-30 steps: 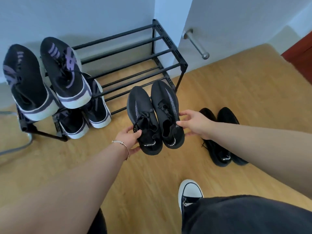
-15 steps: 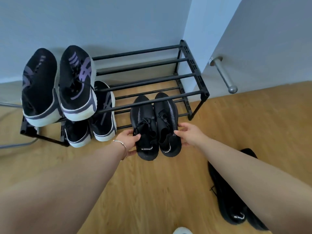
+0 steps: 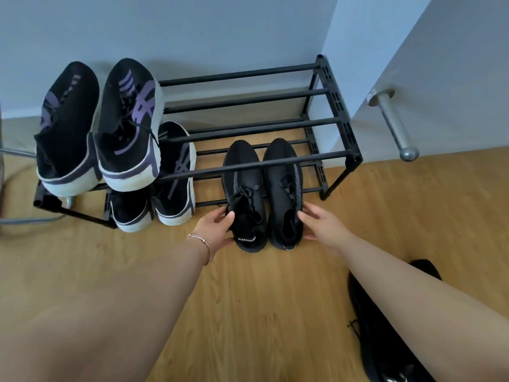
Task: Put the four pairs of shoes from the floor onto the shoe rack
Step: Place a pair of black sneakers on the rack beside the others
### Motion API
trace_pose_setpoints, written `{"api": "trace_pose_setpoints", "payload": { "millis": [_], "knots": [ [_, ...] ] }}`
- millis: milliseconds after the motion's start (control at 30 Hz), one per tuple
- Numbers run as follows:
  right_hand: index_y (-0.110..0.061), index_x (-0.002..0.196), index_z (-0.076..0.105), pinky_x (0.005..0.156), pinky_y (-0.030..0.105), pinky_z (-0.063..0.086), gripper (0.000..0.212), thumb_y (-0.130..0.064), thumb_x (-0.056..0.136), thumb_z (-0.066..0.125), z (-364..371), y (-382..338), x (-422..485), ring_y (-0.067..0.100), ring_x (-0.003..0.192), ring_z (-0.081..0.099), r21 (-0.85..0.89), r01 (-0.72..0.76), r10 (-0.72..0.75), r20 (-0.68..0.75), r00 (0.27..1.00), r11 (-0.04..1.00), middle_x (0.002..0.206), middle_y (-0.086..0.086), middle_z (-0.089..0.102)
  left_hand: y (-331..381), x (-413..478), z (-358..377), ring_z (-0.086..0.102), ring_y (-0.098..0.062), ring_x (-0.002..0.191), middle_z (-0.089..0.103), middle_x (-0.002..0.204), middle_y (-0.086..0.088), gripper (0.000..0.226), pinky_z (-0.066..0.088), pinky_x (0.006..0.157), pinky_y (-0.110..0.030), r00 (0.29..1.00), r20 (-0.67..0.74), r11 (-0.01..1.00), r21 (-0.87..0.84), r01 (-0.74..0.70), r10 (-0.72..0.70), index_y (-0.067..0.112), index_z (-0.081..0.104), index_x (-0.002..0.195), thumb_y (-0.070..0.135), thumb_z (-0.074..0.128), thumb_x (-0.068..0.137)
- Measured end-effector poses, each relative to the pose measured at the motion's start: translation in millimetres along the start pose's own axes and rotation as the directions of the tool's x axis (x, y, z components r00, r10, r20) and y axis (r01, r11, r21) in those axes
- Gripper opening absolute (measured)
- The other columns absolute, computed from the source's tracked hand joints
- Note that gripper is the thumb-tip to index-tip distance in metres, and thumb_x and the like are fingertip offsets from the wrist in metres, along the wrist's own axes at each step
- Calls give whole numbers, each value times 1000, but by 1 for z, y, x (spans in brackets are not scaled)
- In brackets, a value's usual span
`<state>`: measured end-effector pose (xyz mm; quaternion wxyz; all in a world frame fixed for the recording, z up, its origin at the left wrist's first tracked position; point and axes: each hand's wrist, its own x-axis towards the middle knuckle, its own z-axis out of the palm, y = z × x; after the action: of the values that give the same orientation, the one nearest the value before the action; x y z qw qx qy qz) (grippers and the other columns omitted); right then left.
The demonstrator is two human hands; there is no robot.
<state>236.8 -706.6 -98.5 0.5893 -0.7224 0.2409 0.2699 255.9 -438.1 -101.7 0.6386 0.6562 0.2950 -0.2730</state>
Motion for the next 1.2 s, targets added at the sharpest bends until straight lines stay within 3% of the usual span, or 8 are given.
{"api": "trace_pose_setpoints", "payload": {
  "millis": [167,333,500,633,833,933,1033,1200],
  "knots": [
    [-17,154,37,107,42,51,60,-25,100,61,4,23,-4,19,126,59,149,-15,14,8,1000,989,146,4,55,-12,-4,-2,62,-22,118,62,131,-6,59,58,93,-44,1000,7,1000,0,9,-9,19,47,146,19,70,92],
    [-10,153,40,103,36,54,67,-34,96,66,10,47,-12,18,124,59,58,-47,50,-42,998,997,147,6,54,-34,-5,-2,64,-22,114,64,124,-6,69,61,86,-41,993,-23,991,59,121,-120,18,44,147,20,77,86],
    [-6,146,48,89,25,55,61,-32,95,67,15,45,-10,16,112,62,-34,-46,44,-53,998,998,135,8,61,-43,-4,7,68,-23,108,66,124,-8,63,61,89,-38,990,-44,987,92,135,-131,9,53,140,24,78,84],
    [-5,136,55,97,36,56,53,-32,92,71,14,40,-5,20,107,66,-9,-74,73,-109,991,997,125,7,65,-36,1,11,69,-23,104,68,119,-9,59,60,89,-39,982,-121,982,110,156,-142,10,57,134,28,80,82],
    [0,128,57,85,45,63,45,-19,91,73,8,30,0,29,102,74,313,-82,124,-118,985,946,122,19,68,-26,-1,13,71,-23,104,71,117,-12,49,64,74,-36,982,-55,981,-87,175,-180,3,60,128,18,78,86],
    [0,129,57,85,45,63,45,-18,91,73,5,16,7,28,102,74,326,-57,107,-138,985,944,120,17,69,-9,1,14,73,-23,100,73,113,-13,36,63,73,-33,987,-50,979,-148,142,-150,1,61,123,13,72,91],
    [0,127,58,85,45,63,42,-17,92,72,6,1,15,29,100,74,310,-44,97,-155,983,950,118,16,69,4,9,16,74,-25,98,74,111,-14,39,63,81,-40,985,-75,979,-151,140,-152,0,61,125,13,72,90],
    [5,125,61,85,44,63,42,-20,93,71,6,-24,37,30,102,72,262,19,37,-207,978,965,120,20,69,24,29,19,76,-27,91,74,110,-17,44,63,75,-39,986,-124,985,-147,95,-114,-2,59,129,12,72,90]
  ]
}}
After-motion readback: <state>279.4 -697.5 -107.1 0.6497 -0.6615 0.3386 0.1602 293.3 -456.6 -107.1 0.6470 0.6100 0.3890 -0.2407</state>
